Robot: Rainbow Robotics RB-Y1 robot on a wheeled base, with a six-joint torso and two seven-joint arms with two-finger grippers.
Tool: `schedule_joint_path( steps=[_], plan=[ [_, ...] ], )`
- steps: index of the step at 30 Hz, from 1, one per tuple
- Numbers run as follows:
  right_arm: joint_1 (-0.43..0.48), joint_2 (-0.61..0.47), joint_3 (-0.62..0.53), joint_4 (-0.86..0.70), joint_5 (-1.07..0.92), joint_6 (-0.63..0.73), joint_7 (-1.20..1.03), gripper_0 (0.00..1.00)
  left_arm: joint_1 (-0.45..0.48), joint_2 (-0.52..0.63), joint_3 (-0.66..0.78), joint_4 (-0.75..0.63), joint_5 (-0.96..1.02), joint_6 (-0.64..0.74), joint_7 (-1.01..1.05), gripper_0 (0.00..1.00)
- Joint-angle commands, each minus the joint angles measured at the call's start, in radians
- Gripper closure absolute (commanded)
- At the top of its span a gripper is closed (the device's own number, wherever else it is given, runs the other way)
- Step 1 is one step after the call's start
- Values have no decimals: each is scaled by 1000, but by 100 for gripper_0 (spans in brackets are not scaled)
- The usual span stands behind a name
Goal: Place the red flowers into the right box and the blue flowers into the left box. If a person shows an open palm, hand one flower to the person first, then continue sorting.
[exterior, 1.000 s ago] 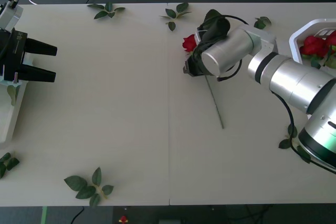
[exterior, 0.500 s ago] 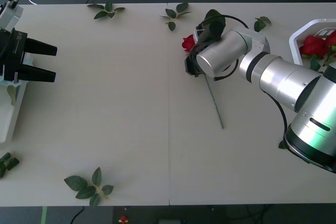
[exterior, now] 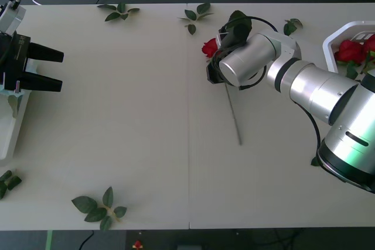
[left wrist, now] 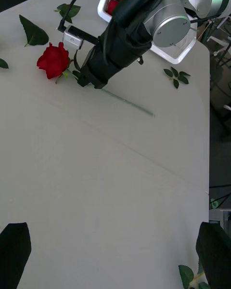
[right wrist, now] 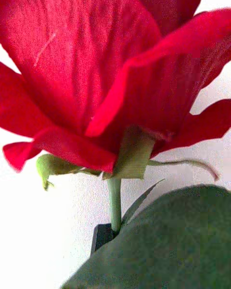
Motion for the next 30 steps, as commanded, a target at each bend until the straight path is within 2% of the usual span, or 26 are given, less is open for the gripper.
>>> schedule_joint_path(
  steps=[1,13,20,23,30],
  plan=[
    [-43,15,3,-4,10,-10,8,100,4,50,-3,-3,14,9,43,0],
    [-40,-148,-12,-211,-8,71,15,100,4,50,-3,-3,14,9,43,0],
    [-40,-246,-12,-291,-67,75,25,100,4,50,-3,-3,14,9,43,0],
    [-40,-309,-12,-346,-99,78,28,100,4,50,-3,-3,14,9,43,0],
    [-38,-494,-30,-509,-182,180,34,100,4,50,-3,-3,14,9,43,0]
  ],
)
